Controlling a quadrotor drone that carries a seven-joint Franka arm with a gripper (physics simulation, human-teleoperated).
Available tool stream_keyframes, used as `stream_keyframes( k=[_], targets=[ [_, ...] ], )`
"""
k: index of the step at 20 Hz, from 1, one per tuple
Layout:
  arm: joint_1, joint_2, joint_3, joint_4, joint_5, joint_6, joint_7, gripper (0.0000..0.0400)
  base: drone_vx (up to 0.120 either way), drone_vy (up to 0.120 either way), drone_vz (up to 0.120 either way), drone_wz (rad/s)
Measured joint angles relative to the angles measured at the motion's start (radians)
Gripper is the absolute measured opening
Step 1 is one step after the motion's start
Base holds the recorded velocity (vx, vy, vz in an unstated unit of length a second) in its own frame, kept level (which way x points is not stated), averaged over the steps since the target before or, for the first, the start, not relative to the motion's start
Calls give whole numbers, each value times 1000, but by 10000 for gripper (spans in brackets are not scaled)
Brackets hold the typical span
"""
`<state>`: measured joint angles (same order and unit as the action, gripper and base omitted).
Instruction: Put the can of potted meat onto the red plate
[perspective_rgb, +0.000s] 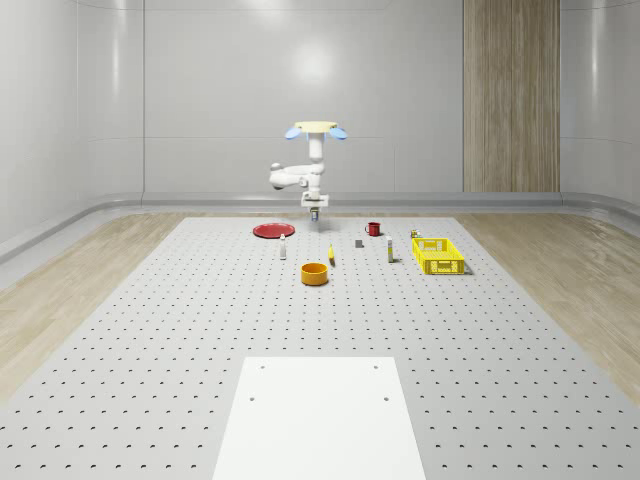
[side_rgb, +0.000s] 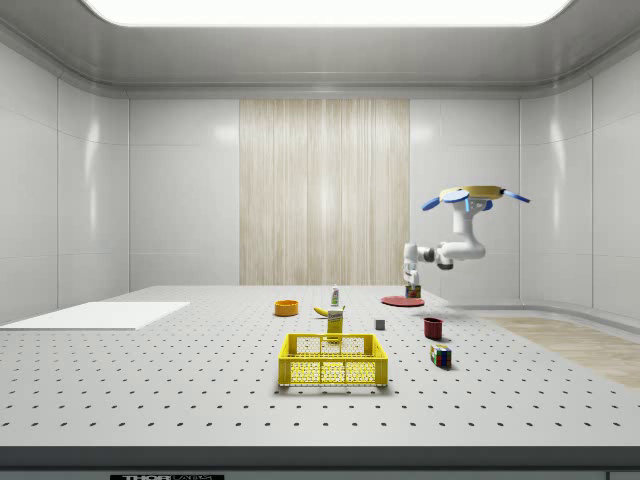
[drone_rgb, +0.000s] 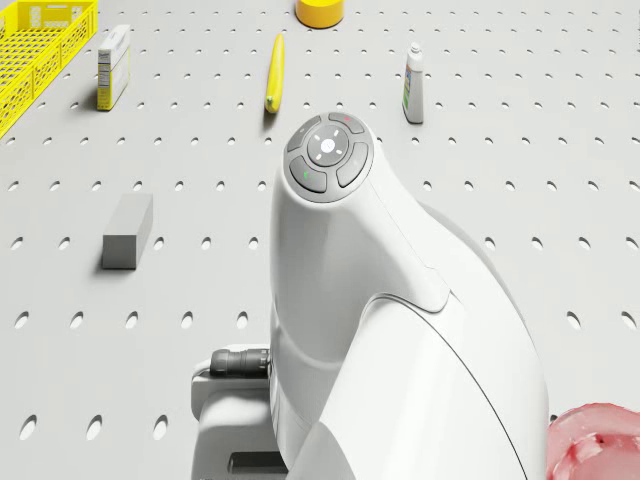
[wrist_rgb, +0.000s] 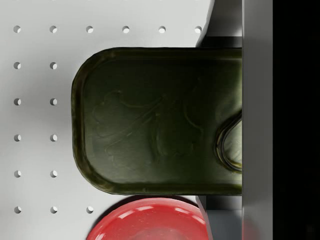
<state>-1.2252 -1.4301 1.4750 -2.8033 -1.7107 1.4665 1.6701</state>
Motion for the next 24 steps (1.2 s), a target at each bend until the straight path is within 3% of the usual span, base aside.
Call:
stream_keyframes(
  k=[18,24],
  targets=[
    [-6,-59,12,1,30,52,7,288,0,-120,0,0],
    [-8,-75,13,1,37,67,9,288,87,-120,0,0]
  ],
)
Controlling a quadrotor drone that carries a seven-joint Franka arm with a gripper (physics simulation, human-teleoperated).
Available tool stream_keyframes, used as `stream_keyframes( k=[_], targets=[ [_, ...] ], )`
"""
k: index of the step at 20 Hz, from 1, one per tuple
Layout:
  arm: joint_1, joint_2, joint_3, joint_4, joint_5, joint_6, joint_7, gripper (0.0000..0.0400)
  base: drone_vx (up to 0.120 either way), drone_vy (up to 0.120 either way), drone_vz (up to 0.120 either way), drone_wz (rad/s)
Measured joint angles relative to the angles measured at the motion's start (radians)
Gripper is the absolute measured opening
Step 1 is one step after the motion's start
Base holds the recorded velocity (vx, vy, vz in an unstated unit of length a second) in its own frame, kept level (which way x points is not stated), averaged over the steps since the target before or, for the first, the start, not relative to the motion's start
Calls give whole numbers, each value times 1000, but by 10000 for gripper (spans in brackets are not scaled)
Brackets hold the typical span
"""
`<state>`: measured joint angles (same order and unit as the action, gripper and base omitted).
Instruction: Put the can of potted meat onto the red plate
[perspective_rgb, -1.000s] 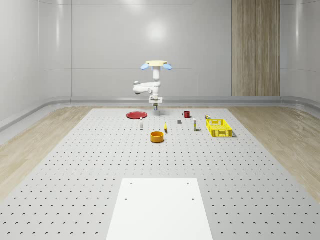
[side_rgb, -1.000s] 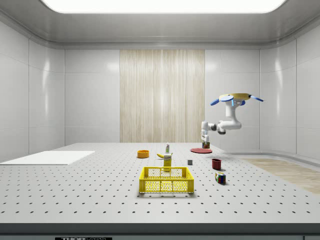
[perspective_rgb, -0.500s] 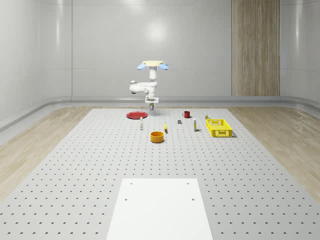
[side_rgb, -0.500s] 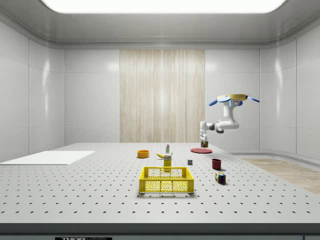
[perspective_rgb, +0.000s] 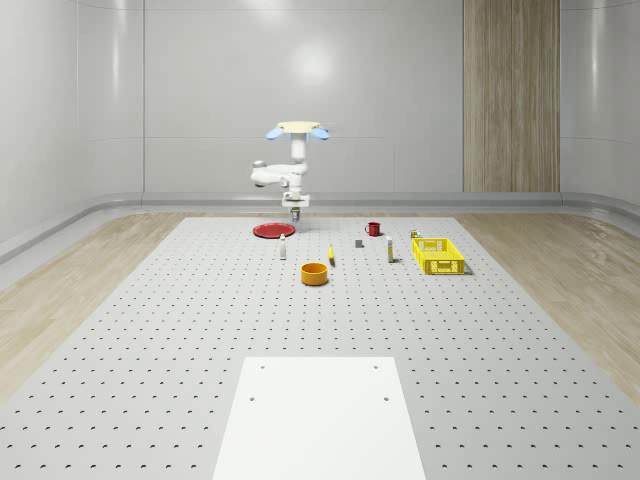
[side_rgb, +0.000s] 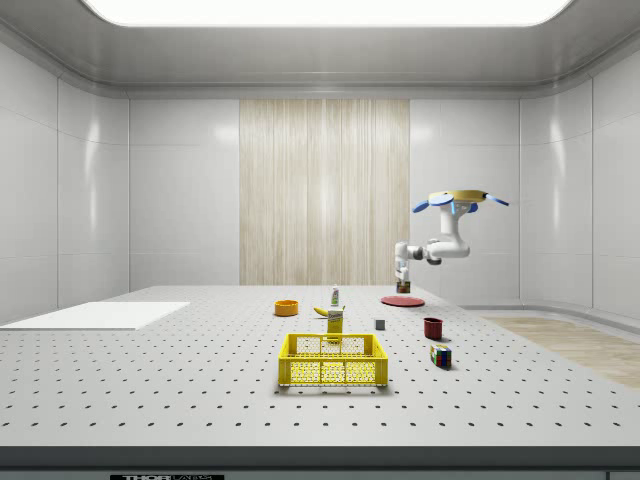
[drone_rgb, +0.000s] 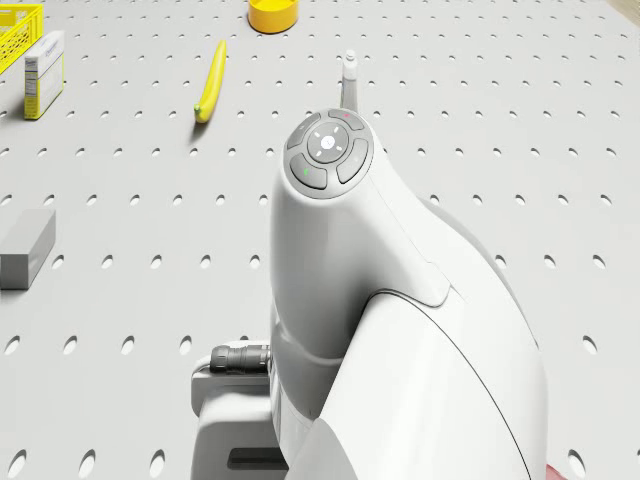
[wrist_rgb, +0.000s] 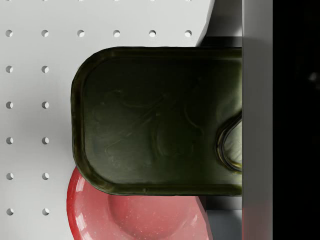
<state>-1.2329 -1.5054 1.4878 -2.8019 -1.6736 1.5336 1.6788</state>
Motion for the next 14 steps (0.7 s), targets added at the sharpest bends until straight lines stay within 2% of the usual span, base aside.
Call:
stream_keyframes(
  k=[1,5,7,14],
  targets=[
    [0,-3,0,0,1,2,0,288,120,-120,0,0],
    [-1,-12,1,0,5,11,1,288,20,-120,0,0],
    [-1,-17,1,0,7,16,1,288,80,-120,0,0],
    [-3,-32,2,1,13,29,2,288,0,-120,0,0]
  ],
)
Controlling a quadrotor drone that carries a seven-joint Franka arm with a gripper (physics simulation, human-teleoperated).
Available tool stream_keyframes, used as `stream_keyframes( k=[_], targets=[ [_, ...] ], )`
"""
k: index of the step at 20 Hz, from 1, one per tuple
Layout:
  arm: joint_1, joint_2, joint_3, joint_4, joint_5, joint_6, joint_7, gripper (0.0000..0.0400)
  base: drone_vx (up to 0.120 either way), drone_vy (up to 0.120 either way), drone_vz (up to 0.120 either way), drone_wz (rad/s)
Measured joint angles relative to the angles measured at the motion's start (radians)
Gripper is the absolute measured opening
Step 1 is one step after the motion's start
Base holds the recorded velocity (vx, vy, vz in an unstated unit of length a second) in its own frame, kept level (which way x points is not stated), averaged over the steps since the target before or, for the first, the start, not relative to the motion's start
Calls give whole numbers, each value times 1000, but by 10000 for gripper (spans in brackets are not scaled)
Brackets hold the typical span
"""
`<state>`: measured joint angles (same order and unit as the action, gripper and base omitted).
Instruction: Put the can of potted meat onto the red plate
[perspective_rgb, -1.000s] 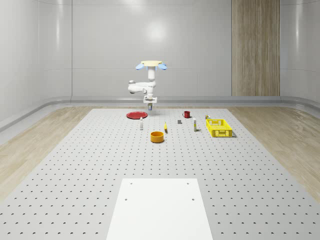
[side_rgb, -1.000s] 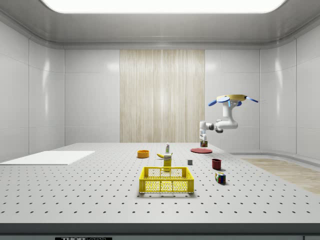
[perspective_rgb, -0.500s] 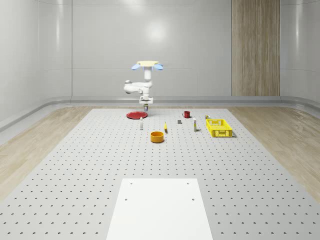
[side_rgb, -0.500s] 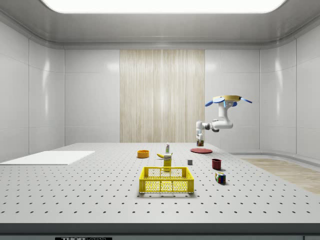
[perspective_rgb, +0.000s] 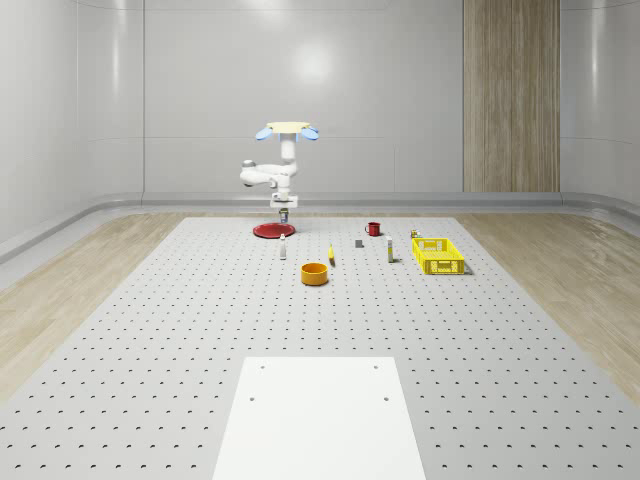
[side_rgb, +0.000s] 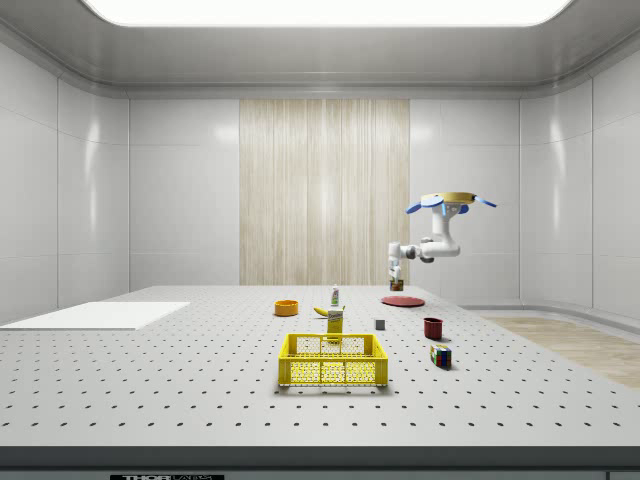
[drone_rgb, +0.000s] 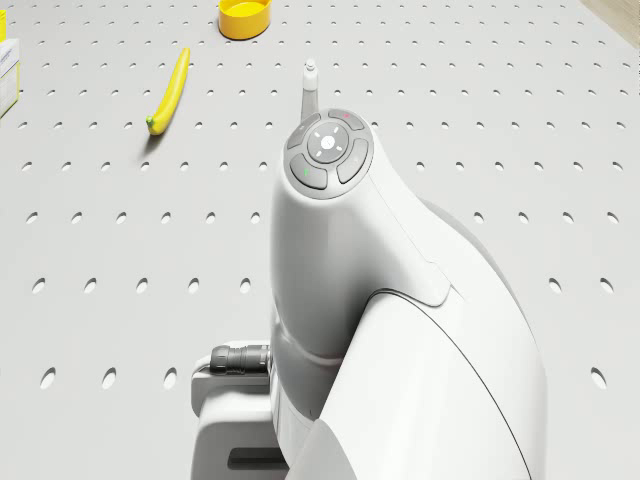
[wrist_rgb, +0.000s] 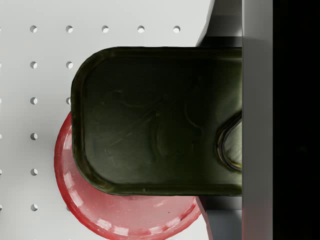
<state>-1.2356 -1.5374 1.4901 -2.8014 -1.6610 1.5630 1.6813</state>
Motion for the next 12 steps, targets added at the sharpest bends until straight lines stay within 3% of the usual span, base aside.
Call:
stream_keyframes(
  k=[8,12],
  targets=[
    [-1,-15,1,0,6,13,1,288,0,-120,-65,0],
    [-2,-21,1,0,8,19,1,288,0,-120,0,0]
  ],
)
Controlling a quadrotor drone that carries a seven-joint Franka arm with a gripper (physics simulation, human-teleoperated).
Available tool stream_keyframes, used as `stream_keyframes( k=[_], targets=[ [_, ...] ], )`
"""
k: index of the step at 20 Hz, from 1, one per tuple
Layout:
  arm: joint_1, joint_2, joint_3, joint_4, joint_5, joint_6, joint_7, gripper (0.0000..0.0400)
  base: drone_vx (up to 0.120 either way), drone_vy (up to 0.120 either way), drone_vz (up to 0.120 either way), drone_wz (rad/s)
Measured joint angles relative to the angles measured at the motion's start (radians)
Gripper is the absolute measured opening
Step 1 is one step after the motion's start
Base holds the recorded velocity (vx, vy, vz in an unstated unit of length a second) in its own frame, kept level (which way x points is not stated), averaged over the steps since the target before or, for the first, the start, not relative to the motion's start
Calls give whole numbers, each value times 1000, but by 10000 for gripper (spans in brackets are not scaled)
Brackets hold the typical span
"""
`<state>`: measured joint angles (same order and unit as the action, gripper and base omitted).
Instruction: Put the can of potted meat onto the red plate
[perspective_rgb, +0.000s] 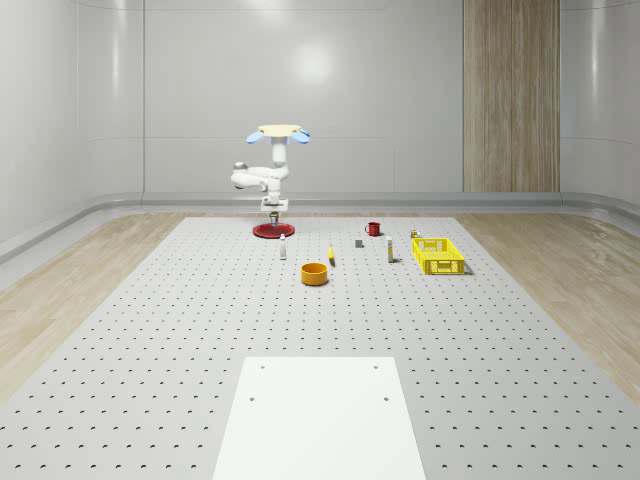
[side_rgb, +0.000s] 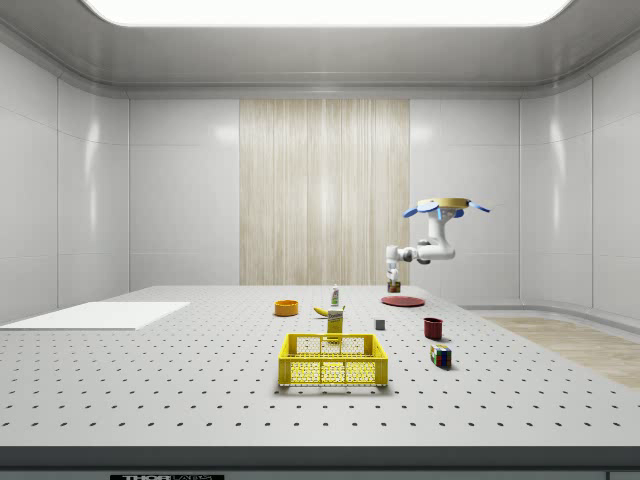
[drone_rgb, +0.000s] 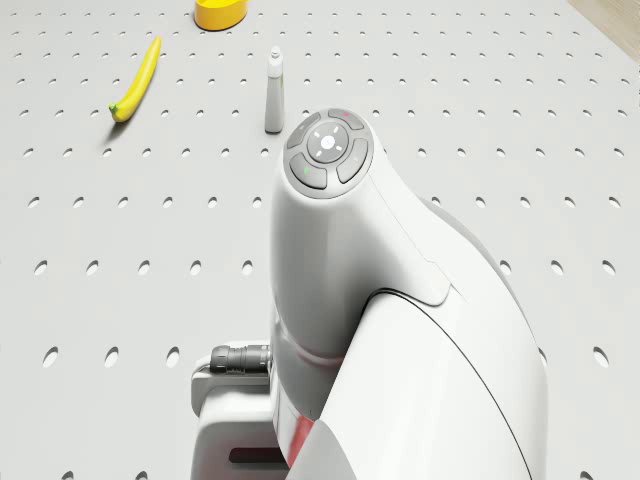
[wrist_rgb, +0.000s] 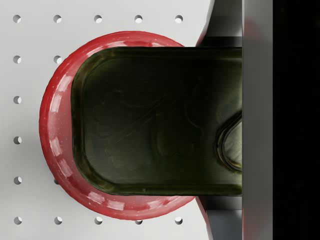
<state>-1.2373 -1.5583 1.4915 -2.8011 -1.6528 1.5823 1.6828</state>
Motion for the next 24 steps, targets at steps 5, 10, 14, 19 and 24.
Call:
stream_keyframes(
  k=[5,10,14,19,24],
  targets=[
    [-1,-7,-6,1,-3,9,0,288,0,-72,0,0],
    [-5,-14,-55,6,-47,32,1,287,0,0,0,0],
    [-10,-17,-98,12,-86,51,1,287,0,0,0,0],
    [-15,-18,-135,19,-120,66,2,296,0,0,0,0],
    [-16,-18,-142,21,-124,70,2,373,0,0,0,0]
  ],
)
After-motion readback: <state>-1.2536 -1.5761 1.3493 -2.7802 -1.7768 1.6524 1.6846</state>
